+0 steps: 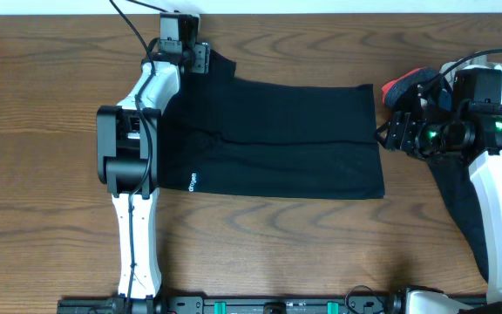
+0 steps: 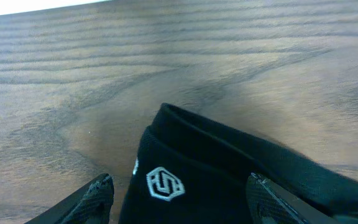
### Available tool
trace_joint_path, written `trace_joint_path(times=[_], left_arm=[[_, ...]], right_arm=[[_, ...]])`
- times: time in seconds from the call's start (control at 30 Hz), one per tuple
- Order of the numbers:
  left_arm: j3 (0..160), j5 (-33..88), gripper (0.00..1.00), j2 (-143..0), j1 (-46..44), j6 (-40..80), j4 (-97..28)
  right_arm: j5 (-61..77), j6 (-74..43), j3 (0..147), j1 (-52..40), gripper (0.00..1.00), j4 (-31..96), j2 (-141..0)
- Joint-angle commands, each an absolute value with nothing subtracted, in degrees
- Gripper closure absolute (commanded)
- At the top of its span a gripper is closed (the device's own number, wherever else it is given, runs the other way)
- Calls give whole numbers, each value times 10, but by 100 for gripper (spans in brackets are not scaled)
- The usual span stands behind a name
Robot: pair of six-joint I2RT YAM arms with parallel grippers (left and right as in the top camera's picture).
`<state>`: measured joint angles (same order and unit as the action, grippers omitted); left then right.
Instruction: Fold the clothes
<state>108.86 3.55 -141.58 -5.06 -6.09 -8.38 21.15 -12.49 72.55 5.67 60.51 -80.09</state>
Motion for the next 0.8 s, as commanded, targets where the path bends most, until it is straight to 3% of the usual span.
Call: trace_joint_path(times=[0.0,0.2,0.4,0.63,0.77], left_arm=[[1102,23,34,-1423,-48,-69,-70],[1102,25,46,-1430,-47,-68,-82],[1101,41,53,-1446,-47,-68,-121],[1102,39,91,-1425,-47,-69,-164],[1102,38,94,-1381,-47,-76,-210]], right_arm=[[219,-117,724,59,30,609,-802],[219,-120,724,59,33,616,-802],[219,-122,724,59,34,624,-802],[216,-121,724,59,34,620,-802],[185,-121,724,59,39,581,-803]])
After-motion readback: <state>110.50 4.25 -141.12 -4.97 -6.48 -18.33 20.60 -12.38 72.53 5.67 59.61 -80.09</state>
